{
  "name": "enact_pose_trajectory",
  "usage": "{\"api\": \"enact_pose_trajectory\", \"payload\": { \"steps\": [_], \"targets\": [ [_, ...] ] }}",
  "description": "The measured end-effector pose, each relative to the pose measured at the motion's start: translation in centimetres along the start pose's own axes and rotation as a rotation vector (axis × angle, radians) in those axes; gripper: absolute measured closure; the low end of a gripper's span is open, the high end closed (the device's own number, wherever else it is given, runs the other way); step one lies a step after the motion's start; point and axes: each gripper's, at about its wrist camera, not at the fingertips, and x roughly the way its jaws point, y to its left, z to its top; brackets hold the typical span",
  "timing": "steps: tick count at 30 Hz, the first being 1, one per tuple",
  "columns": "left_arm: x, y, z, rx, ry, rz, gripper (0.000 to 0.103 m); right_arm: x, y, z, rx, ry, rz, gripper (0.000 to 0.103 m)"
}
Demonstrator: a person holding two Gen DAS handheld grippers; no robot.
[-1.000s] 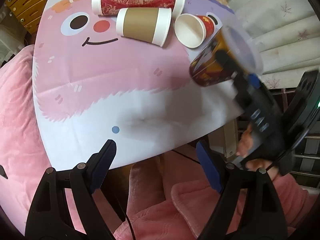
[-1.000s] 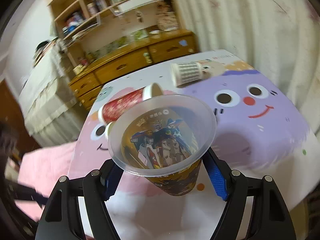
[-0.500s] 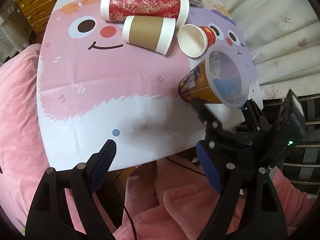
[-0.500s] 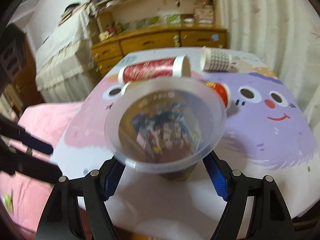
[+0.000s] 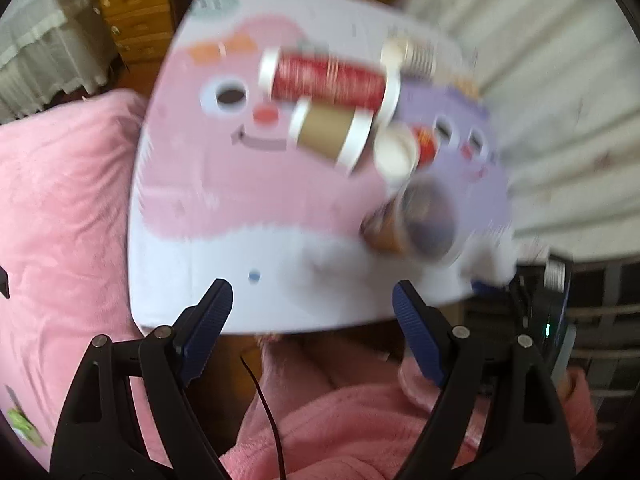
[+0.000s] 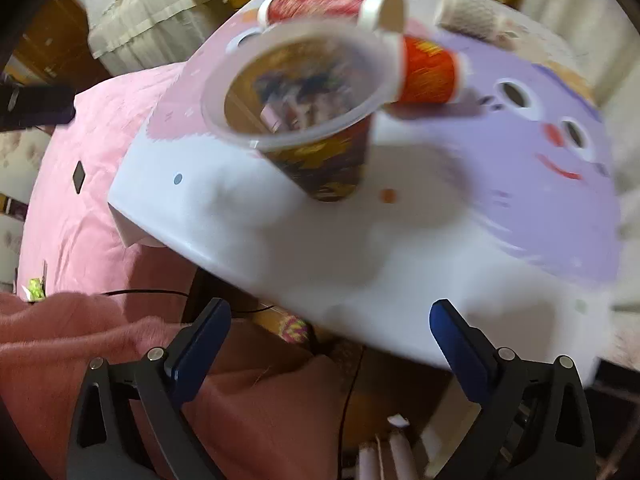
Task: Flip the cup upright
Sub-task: 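Lower the upright brown cup onto the tablecloth with the right gripper, then open the right gripper and withdraw it from the upright cup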
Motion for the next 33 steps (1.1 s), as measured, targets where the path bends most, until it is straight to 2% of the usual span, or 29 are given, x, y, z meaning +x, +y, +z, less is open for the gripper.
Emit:
{"api": "enact_pose_trajectory", "payload": {
  "steps": [4, 6, 11, 14, 17, 19, 21, 24, 27, 33],
  "targets": [
    [-4.3, -1.9, 1.1, 0.009, -0.136, -0.009, 0.023, -5.5, -1.1, 0.7, 0.018, -0.008, -0.019, 0.001],
    [-5.6, -3.0, 1.2, 0.019, -0.177, 0.010, 0.023, -7.7, -1.5, 1.3, 0.044, -0.017, -0.025, 0.000],
    [-7.6, -5.7, 1.0, 0.062, -0.205, 0.063, 0.023, -14.0, -0.8, 2.7, 0.052, -0.076, -0.056, 0.000],
    [-9.1, -7.0, 0.6, 0.061, -0.221, 0.051, 0.023, -17.3, 0.1, 3.1, 0.085, -0.113, -0.020, 0.000],
    [-10.3, -7.8, 0.0, 0.031, -0.238, 0.008, 0.023, -19.7, 0.8, 3.4, 0.131, -0.157, -0.010, 0.000],
    [-10.9, -8.4, -0.7, 0.033, -0.266, 0.021, 0.023, -21.3, 0.7, 3.2, 0.187, -0.203, -0.001, 0.001],
    [-11.1, -9.2, -1.4, 0.065, -0.315, 0.050, 0.023, -22.6, 0.8, 2.5, 0.224, -0.264, -0.004, 0.001],
    [-10.7, -10.0, -2.7, 0.095, -0.373, 0.115, 0.023, -23.5, 0.9, 1.4, 0.275, -0.331, -0.079, 0.001],
    [-9.6, -10.2, -3.6, 0.097, -0.371, 0.152, 0.023, -23.4, 0.8, 0.2, 0.302, -0.377, -0.102, 0.001],
    [-8.8, -10.7, -5.3, 0.122, -0.425, 0.199, 0.021, -23.0, 0.3, -2.0, 0.328, -0.452, -0.190, 0.001]
  ]
}}
